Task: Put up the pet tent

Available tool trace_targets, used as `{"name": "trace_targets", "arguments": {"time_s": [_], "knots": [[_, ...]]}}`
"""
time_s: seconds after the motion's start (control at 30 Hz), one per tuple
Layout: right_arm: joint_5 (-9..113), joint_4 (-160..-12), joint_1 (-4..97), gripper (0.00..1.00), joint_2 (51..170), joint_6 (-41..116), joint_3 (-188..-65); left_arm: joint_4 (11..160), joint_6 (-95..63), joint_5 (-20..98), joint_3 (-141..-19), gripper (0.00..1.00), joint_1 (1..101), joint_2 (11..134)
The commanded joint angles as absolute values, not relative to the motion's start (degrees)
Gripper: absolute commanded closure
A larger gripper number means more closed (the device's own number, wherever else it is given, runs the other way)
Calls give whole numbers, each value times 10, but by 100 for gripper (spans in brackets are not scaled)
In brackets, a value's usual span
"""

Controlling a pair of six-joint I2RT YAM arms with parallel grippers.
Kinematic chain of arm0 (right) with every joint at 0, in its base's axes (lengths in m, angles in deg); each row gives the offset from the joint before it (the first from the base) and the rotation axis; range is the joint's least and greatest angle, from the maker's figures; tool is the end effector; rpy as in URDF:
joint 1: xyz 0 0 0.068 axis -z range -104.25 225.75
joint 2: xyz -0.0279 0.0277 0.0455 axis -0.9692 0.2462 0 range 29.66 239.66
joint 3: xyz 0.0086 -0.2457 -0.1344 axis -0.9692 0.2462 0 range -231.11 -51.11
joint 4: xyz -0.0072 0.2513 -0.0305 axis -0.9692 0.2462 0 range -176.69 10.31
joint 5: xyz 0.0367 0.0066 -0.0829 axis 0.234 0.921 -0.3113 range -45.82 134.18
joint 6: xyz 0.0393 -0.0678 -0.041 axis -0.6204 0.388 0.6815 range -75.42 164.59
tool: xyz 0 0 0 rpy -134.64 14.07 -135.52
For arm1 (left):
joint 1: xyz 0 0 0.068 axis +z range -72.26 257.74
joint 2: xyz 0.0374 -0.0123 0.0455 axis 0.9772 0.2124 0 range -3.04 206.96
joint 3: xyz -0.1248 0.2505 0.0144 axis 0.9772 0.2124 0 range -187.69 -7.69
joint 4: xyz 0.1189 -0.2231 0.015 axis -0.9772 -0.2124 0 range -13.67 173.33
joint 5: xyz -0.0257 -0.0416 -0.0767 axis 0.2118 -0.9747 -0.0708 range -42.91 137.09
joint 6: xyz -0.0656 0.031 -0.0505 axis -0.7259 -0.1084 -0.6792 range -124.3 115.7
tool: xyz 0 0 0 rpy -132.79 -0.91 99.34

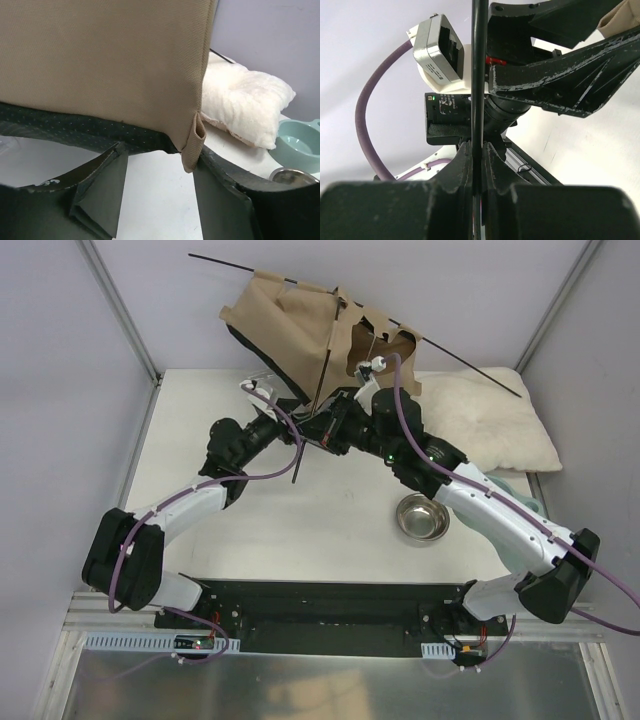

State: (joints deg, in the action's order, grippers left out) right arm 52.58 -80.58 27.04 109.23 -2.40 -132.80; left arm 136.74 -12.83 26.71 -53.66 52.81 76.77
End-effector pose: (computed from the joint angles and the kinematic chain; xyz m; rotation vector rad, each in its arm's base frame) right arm 0.2263 0.2751 0.4388 -0.1530 1.8286 1.3561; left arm 0.2974 -0.1683 0.3487 0.4911 1.1868 -0.7218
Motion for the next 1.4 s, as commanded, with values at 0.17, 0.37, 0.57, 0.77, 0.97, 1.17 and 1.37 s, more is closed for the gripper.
{"name": "trace_targets", "arguments": {"time_s": [0.17, 0.37, 0.57, 0.77, 0.97, 1.17, 1.37], "knots": [[502, -833, 280, 100, 1102, -31, -1338, 1393, -106, 258, -553, 77, 522, 770], [478, -833, 280, 100, 1092, -18, -1317, 1378, -104, 250, -563, 100, 522, 762], [401, -863, 281, 100, 1076, 21, -1279, 1335, -125, 230, -563, 100, 522, 732], [333, -976, 282, 100, 1072, 46, -1245, 1249, -162, 213, -569, 100, 522, 684], [304, -1056, 291, 100, 1081, 49, -1253, 1175, -178, 209, -566, 100, 522, 653], [290, -1087, 305, 100, 1094, 54, -1276, 1141, -179, 212, -549, 100, 522, 633], [274, -1104, 312, 100, 1119, 71, -1291, 1067, -228, 220, -579, 100, 522, 621]]}}
